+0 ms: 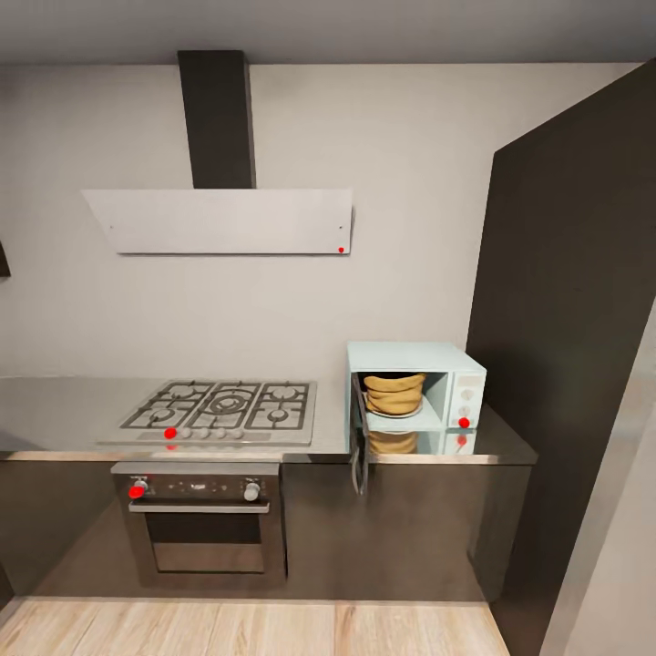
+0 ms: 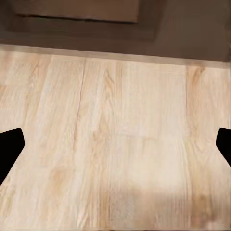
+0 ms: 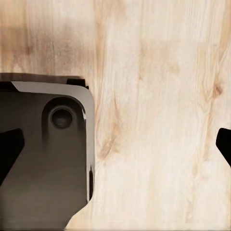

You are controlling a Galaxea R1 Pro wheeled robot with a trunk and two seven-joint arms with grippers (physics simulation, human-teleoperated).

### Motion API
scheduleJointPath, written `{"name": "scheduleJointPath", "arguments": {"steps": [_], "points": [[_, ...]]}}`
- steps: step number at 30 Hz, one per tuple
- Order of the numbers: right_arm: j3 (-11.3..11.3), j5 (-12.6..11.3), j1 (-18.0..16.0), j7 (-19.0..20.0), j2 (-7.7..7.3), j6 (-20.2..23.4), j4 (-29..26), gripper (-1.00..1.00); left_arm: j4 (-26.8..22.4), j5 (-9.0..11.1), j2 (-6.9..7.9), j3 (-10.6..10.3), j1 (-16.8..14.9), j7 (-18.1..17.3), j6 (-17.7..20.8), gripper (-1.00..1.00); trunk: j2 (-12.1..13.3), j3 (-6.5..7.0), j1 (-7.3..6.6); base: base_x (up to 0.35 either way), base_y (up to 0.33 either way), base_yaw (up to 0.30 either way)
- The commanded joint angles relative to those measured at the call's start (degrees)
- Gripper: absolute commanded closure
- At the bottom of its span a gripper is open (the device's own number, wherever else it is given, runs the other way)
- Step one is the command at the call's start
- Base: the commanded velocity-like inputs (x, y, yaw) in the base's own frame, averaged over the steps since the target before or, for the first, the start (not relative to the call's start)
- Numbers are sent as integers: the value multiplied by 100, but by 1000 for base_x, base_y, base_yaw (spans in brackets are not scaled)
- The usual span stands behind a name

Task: In the kitchen, take the popcorn bag from the countertop, put it into the microwave, and heat it until the popcorn is cooked so the cooked popcorn ends up inside the bag.

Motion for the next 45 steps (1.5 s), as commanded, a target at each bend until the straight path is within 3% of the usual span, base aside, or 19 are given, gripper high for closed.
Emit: {"name": "scheduleJointPath", "arguments": {"steps": [1,6,8,15,45], "points": [[-48,46,9,-26,-5,-36,29,-100,-303,-1,-10,13,4,-4,5,-100,-3,-2,2,0,0,0],[-48,43,32,-27,-2,-39,26,-100,-1541,-17,-152,-1,-24,-24,-11,-100,-3,-2,2,0,0,0],[-48,43,34,-32,-1,-38,28,-100,-1901,-21,-298,-4,-165,12,-51,-100,-3,-2,2,0,0,0],[-49,42,37,-29,5,-40,26,-100,-2478,-23,-370,-5,-313,11,-85,-100,-3,-2,2,137,-1,0],[-49,41,36,-27,22,-58,27,-100,-2948,-49,-372,-21,-330,-46,-116,-100,-3,-2,2,331,-94,0]]}}
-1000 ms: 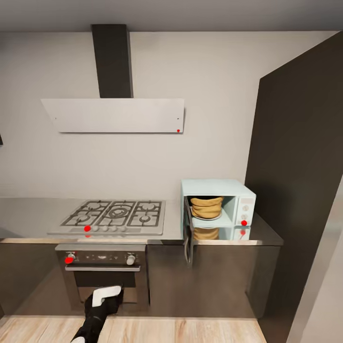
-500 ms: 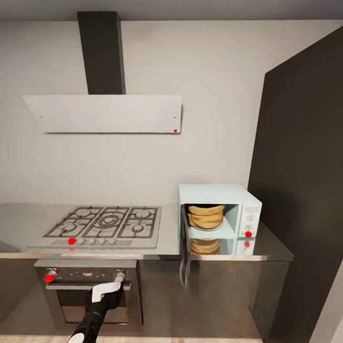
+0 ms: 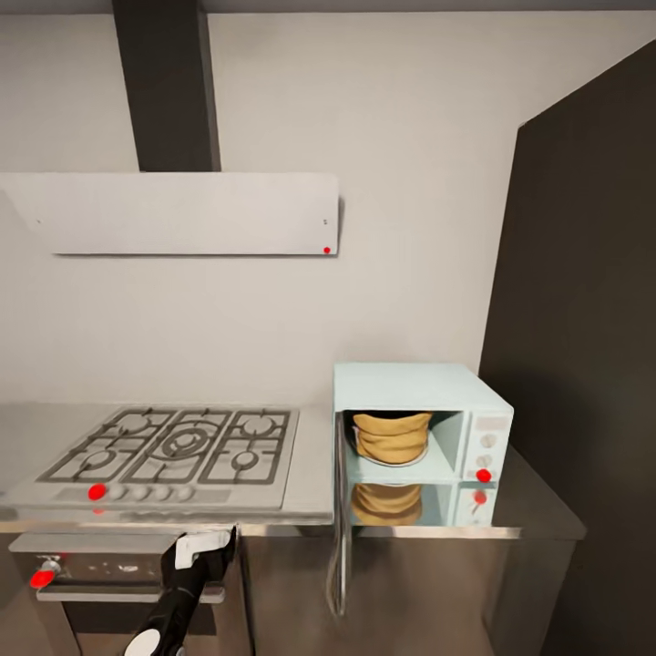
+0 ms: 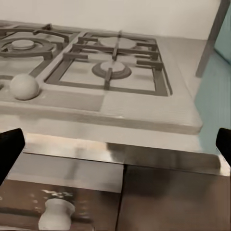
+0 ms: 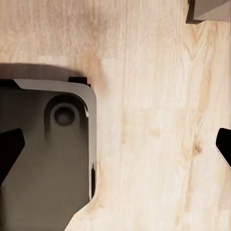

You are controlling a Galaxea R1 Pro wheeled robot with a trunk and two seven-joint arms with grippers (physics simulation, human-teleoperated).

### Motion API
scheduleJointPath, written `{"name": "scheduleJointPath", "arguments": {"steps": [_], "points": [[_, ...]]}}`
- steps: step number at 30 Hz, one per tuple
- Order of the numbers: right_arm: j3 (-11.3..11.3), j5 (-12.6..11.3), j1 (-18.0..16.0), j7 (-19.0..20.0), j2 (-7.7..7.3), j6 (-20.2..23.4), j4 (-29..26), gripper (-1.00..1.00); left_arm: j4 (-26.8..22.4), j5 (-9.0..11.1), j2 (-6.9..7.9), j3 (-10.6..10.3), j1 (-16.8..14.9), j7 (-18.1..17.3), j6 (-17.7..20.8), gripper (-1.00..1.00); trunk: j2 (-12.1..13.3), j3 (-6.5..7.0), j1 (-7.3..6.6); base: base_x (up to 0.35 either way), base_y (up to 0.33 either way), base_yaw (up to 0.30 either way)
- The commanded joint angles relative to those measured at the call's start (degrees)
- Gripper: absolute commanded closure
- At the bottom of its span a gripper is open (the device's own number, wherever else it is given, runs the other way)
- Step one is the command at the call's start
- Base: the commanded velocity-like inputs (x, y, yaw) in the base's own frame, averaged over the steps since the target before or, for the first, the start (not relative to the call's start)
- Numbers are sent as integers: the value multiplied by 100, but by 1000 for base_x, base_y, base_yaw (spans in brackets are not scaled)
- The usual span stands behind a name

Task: In the kitchen, take the popcorn bag from the countertop, put it into the microwave, and heat it until the popcorn is cooked so the cooked popcorn ends up inside the bag.

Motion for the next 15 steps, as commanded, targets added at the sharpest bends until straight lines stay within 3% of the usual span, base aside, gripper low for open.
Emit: {"name": "scheduleJointPath", "arguments": {"steps": [1,5,8,12,14,15], "points": [[-47,47,-7,-26,-6,-36,29,-100,-2,-4,-2,4,-1,10,-5,-100,-4,-2,5,315,-78,0],[-47,45,-7,-26,9,-36,27,-100,-8,-5,2,-3,-1,-97,15,-100,-4,-2,5,209,-16,0],[-47,46,-8,-26,19,-36,30,-100,-9,-8,3,-5,-1,-463,22,-100,-4,-2,5,54,-3,0],[-47,46,-5,-26,41,-36,28,-100,-228,-26,4,-6,-1,-1881,27,-100,-4,-2,5,11,-1,0],[-47,45,-7,-26,84,-36,26,-100,-287,-97,49,-6,-1,-2892,30,-100,-4,-2,5,1,0,0],[-47,43,-8,-26,87,-36,26,-100,-292,-135,64,-9,-1,-3127,27,-100,-4,-2,5,0,0,0]]}}
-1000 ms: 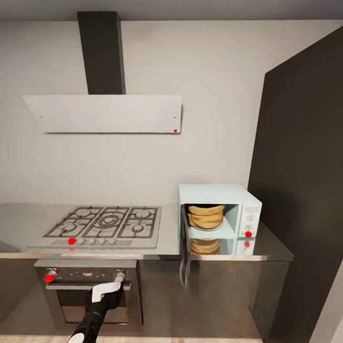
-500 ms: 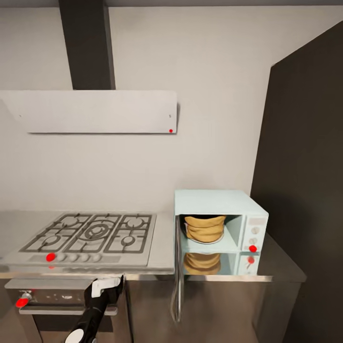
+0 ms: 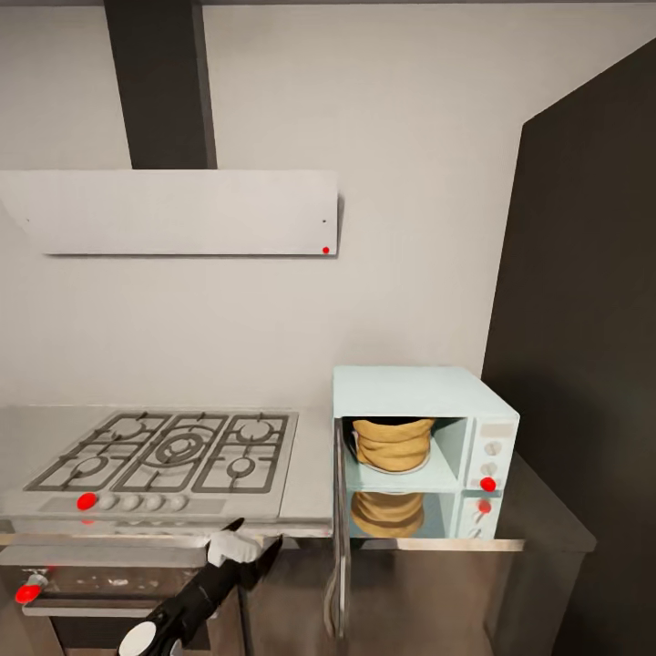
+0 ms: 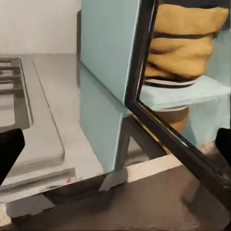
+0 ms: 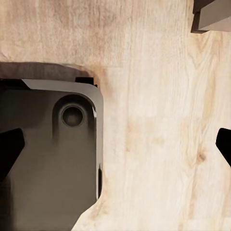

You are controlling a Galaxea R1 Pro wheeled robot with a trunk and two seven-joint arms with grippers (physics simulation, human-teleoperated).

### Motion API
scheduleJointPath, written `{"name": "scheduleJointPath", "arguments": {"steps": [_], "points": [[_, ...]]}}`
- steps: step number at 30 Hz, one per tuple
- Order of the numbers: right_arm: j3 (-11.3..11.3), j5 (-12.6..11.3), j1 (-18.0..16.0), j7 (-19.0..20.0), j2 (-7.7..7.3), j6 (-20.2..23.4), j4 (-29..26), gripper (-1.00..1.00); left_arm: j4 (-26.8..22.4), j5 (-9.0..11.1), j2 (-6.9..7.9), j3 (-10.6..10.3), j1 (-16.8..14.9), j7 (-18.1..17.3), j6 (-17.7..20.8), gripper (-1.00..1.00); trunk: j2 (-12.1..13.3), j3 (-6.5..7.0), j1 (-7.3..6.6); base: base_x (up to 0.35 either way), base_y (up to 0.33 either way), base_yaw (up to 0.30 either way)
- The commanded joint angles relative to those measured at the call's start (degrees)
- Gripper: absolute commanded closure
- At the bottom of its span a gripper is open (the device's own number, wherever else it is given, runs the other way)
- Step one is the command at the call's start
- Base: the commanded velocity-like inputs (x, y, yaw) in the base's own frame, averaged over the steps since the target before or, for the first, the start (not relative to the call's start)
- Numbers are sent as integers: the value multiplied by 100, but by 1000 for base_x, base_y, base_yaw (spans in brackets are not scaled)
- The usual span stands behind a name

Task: In the kitchen, take the popcorn bag from the countertop, put it into the microwave, and heat it until the popcorn is cooked so the cooked popcorn ends up inside the bag.

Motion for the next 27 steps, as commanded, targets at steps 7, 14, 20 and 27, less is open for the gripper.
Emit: {"name": "scheduleJointPath", "arguments": {"steps": [7,14,20,27], "points": [[-47,45,-4,-26,0,-36,27,-100,-46,-87,41,17,-2,-1676,-48,-100,-4,-2,2,0,0,0],[-47,44,-4,-21,2,-36,30,-100,-17,-90,26,19,-2,-1779,-48,-100,-4,-2,2,0,0,-180],[-47,47,-7,-17,7,-36,31,-100,-8,-88,6,28,-2,-1757,-56,-100,-4,-2,2,0,0,-274],[-47,45,-6,-22,8,-36,29,-100,-8,-81,3,31,-2,-1755,-60,-100,-4,-2,2,0,0,-280]]}}
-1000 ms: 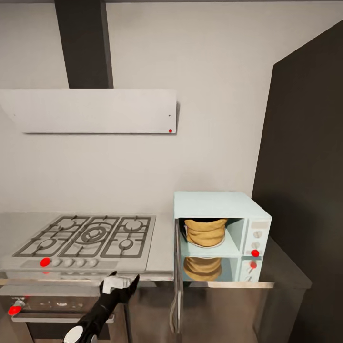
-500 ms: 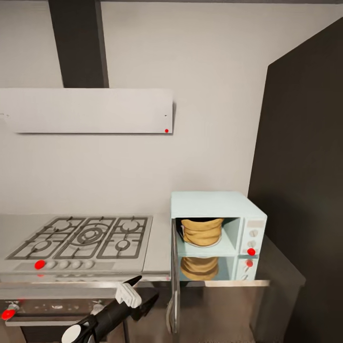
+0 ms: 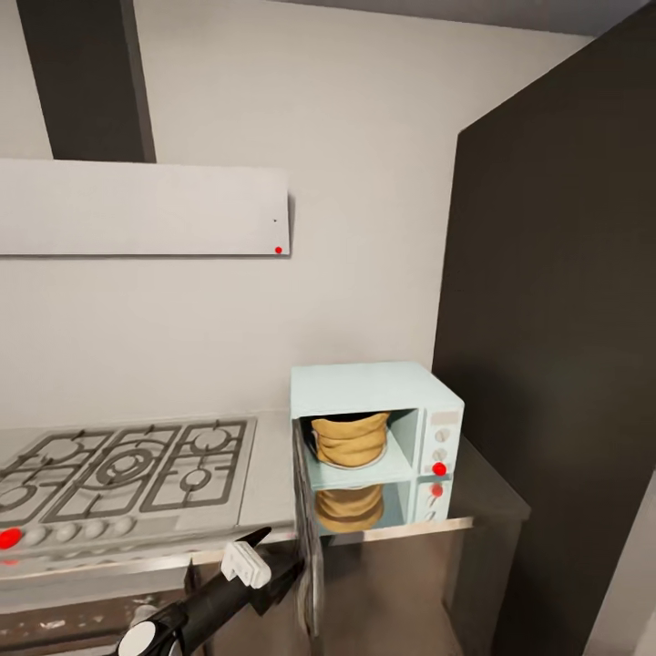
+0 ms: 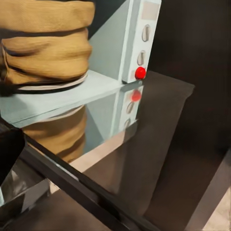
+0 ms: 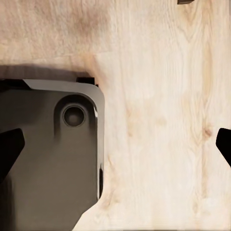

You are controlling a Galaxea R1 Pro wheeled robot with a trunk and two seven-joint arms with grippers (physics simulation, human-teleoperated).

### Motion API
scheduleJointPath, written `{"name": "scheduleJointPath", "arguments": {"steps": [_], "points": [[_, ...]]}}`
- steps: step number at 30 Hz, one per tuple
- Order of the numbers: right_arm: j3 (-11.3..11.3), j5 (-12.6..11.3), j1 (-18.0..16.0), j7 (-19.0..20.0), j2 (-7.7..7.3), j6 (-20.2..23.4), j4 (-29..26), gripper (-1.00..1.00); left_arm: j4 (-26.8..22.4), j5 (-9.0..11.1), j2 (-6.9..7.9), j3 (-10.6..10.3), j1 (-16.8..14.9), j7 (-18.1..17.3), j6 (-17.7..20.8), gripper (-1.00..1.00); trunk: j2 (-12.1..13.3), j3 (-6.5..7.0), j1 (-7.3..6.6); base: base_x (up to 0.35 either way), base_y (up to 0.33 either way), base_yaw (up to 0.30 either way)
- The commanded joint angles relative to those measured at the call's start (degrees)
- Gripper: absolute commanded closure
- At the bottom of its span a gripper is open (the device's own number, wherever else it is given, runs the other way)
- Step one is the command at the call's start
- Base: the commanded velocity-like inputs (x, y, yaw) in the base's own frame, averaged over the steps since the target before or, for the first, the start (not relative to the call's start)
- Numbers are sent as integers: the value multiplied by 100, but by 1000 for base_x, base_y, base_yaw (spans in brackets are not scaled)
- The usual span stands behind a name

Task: In the kitchen, take the popcorn bag from the countertop, put it into the microwave, and heat it until the popcorn is cooked so the cooked popcorn ends up inside the bag.

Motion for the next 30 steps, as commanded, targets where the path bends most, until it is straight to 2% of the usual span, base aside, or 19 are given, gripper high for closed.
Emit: {"name": "scheduleJointPath", "arguments": {"steps": [1,3,5,8,10,15,19,25,30], "points": [[-47,46,-6,-23,-6,-35,29,-100,-3,-22,-8,17,-1,-39,-10,-100,-5,-3,2,0,0,-280],[-47,45,-5,-23,-6,-35,29,-100,5,-22,-8,18,-1,-26,-14,-100,-5,-3,2,0,0,-280],[-47,44,-3,-21,-6,-35,32,-100,74,-22,-8,18,-1,282,-15,-100,-5,-3,2,0,0,-280],[-47,43,-6,-23,-6,-35,30,-100,211,-22,-17,12,-1,1088,-17,-100,-5,-3,2,0,0,-280],[-47,43,-6,-22,-6,-35,31,-100,233,-22,-22,10,-1,1264,-16,-100,-5,-3,2,0,0,-280],[-47,43,-6,-23,-6,-35,32,-100,243,-22,-41,9,-1,1360,-21,-100,-5,-3,2,0,0,-273],[-47,47,-4,-22,-6,-34,33,-100,254,-22,-180,9,-1,1440,-17,-100,-5,-3,2,0,0,-261],[-47,51,-6,-21,119,-35,33,-100,252,-22,-196,9,-1,1455,-24,-100,-5,-3,2,0,0,-271],[-47,44,-9,-21,134,-27,33,-100,260,-22,-201,9,-1,1464,-20,-100,-5,-3,2,0,0,-274]]}}
